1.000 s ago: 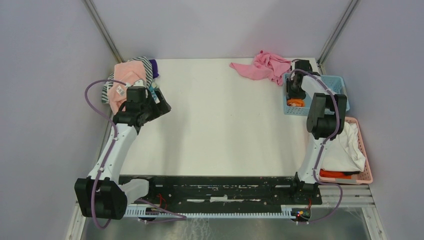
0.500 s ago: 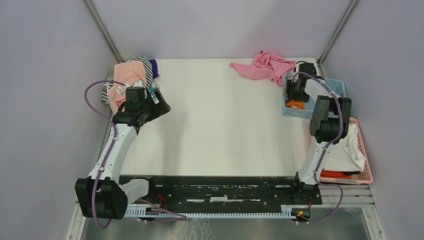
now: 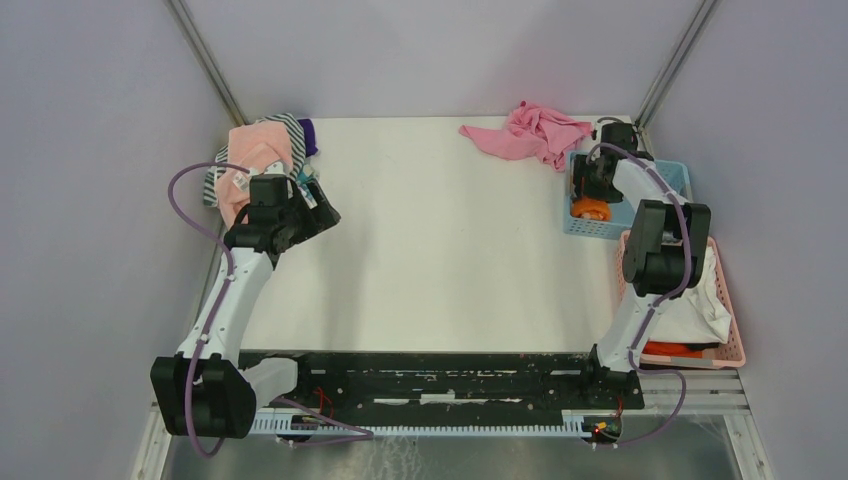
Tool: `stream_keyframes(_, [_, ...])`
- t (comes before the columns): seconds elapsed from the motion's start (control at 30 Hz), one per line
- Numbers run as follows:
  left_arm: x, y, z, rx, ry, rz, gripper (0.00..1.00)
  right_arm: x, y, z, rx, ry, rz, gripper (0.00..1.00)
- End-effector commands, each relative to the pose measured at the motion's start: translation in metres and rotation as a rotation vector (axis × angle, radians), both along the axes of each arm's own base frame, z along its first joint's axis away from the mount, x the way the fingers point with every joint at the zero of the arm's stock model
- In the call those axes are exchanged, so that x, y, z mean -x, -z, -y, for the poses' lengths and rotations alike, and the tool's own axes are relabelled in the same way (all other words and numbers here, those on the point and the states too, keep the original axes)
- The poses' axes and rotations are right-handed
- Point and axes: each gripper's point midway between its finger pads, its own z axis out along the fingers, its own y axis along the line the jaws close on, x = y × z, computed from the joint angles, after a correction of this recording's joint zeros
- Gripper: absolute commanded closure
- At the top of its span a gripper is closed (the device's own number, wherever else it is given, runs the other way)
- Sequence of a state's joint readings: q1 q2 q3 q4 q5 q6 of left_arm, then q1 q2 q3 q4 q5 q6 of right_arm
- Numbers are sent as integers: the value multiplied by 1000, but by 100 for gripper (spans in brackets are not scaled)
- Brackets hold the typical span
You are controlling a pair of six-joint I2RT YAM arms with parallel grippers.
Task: Roll the towels
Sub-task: Place the towel in the bin.
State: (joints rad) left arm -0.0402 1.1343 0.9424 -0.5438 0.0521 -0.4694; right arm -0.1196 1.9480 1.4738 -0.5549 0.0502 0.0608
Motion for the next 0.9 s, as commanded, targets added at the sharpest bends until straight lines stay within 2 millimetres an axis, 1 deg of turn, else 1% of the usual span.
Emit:
stream_keyframes(0.0, [-8,-10,-1,-6,14,56,3,-1,-19,1,-4,31,64,29])
stream_keyframes(0.07, [-8,-11,-1,-5,14,58,3,0,-11,-3,-19,24,52,35])
stream_keyframes(0.13, [-8,-11,-2,-2,13,58,3,1,3,-6,-37,18,25,40])
stream_keyframes(0.4, [-8,-10,-3,3,6,58,3,12,50,-6,-55,60,-73,41])
stream_keyframes(0.47, [-8,-10,-4,7,4,60,3,18,61,-4,-43,72,-126,42])
stream_keyframes(0.53, [-8,-10,-4,8,4,58,3,25,68,-5,-43,67,-156,42])
stream_keyframes(0.57, [-8,-10,-4,9,5,60,3,26,68,-6,-45,62,-155,41])
stream_keyframes(0.63, [-8,-9,-4,10,2,57,3,26,61,-5,-42,62,-128,39])
stream_keyframes(0.87, [-8,-10,-4,17,6,60,3,12,3,1,-5,65,21,27])
